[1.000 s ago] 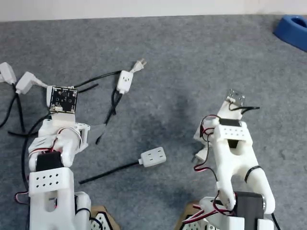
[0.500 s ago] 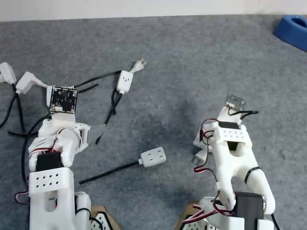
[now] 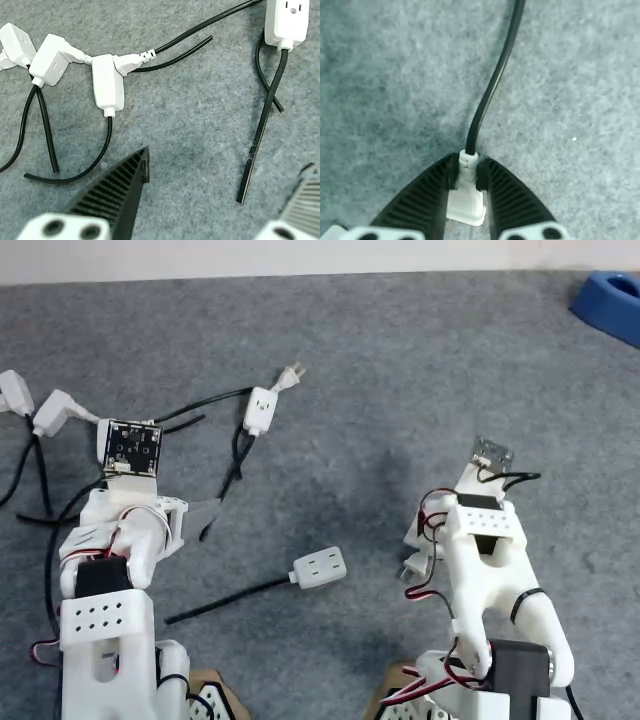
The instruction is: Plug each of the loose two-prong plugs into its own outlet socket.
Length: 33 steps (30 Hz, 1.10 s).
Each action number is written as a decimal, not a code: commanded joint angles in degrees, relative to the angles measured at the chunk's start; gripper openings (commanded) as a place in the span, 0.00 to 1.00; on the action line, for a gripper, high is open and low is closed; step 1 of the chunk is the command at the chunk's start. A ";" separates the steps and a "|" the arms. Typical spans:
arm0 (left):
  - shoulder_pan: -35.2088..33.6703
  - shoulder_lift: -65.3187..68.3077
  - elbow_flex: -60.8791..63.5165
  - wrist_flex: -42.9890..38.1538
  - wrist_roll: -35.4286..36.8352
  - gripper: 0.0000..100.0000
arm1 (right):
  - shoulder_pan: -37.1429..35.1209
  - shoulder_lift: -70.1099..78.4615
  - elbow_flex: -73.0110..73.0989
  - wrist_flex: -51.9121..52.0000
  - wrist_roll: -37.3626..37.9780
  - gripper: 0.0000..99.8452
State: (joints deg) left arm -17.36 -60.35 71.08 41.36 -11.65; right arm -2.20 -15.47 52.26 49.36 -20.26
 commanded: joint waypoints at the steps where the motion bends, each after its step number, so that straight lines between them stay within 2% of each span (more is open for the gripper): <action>1: 0.84 -0.57 -0.13 -0.97 -0.35 0.43 | 0.31 -1.01 -0.66 0.40 -0.26 0.01; 5: 3.82 -0.57 -0.40 -0.97 -0.44 0.43 | -0.75 -1.10 -9.01 4.18 -0.88 0.01; 9: 12.53 -0.57 -4.35 -0.88 -0.26 0.43 | -6.64 -1.10 -23.43 10.77 -5.27 0.01; 14: 22.11 -0.57 -15.43 6.51 1.49 0.43 | -12.53 -0.48 -34.33 13.41 -9.14 0.01; 19: 30.11 -0.04 -24.84 15.91 7.12 0.43 | -11.74 -0.57 -34.51 11.12 -9.85 0.01; 22: 36.35 -0.04 -22.29 16.26 9.23 0.43 | -12.26 -1.10 -34.59 12.18 -10.81 0.01; 25: 40.92 -0.04 -19.21 13.10 9.67 0.43 | -14.29 -1.19 -34.86 15.69 -10.90 0.01; 33: 41.80 2.59 -16.75 10.11 6.86 0.43 | -19.74 -17.80 -31.16 20.35 -10.46 0.01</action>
State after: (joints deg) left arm 23.96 -60.00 54.55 53.05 -4.09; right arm -19.52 -24.62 20.88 69.14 -30.37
